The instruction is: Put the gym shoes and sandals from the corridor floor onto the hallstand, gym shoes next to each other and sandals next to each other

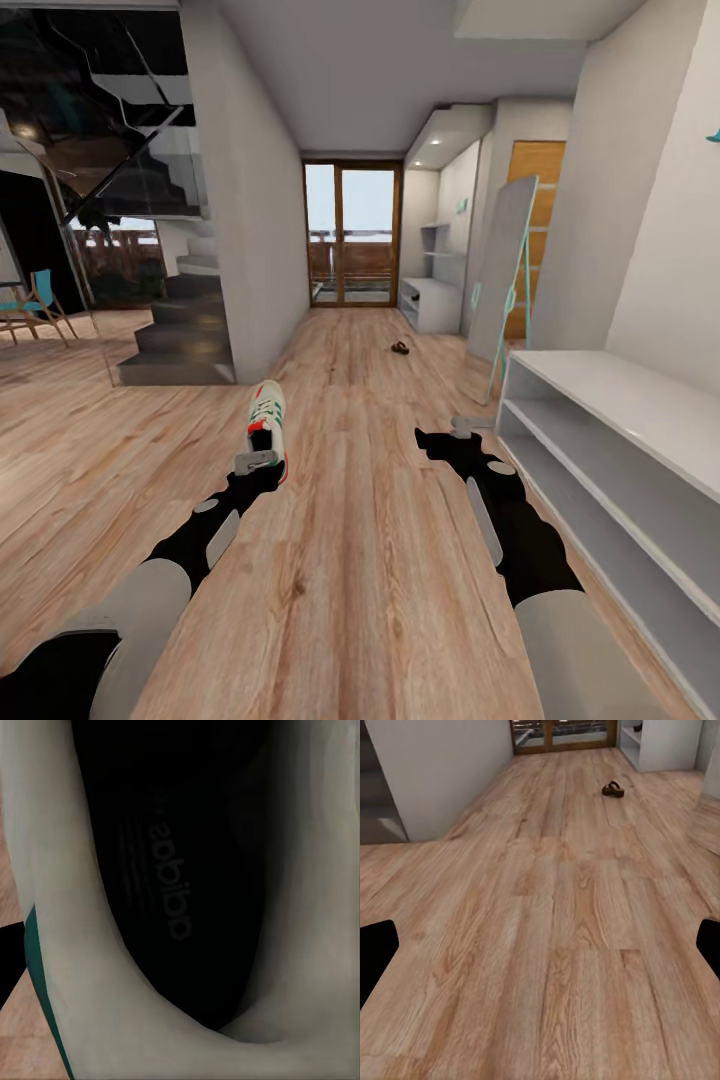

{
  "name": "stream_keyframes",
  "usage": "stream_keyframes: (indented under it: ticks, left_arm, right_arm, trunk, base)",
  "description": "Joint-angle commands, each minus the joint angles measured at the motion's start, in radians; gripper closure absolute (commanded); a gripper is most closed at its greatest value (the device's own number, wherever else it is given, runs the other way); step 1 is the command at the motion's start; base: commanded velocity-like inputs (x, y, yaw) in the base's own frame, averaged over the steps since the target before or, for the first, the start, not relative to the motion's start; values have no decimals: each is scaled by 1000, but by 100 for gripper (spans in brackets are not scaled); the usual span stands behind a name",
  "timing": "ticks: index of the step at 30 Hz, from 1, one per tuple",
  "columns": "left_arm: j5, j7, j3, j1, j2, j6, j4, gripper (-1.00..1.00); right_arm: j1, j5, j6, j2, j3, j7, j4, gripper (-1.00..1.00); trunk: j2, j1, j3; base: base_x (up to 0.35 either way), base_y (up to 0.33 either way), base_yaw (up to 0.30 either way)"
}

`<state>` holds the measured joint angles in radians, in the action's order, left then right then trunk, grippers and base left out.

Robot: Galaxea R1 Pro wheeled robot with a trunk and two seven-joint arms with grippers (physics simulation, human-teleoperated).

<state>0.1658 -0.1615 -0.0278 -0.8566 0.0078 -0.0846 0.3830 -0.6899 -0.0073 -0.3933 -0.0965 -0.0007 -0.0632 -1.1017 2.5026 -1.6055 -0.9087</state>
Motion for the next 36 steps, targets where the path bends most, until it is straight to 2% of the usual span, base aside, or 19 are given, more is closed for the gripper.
stream_keyframes:
  ticks: [1, 36]
  left_arm:
    - [9, -7, -3, -1, 0, -1, -1, 100]
    - [9, -7, -3, -1, 0, -1, -1, 100]
  right_arm:
    - [0, 0, -5, 0, -1, -3, -1, -100]
    - [0, 0, -5, 0, -1, -4, 0, -100]
  trunk:
    - [0, 0, -1]
    - [0, 0, -1]
  base:
    - [346, -129, 8]
    - [346, -134, 0]
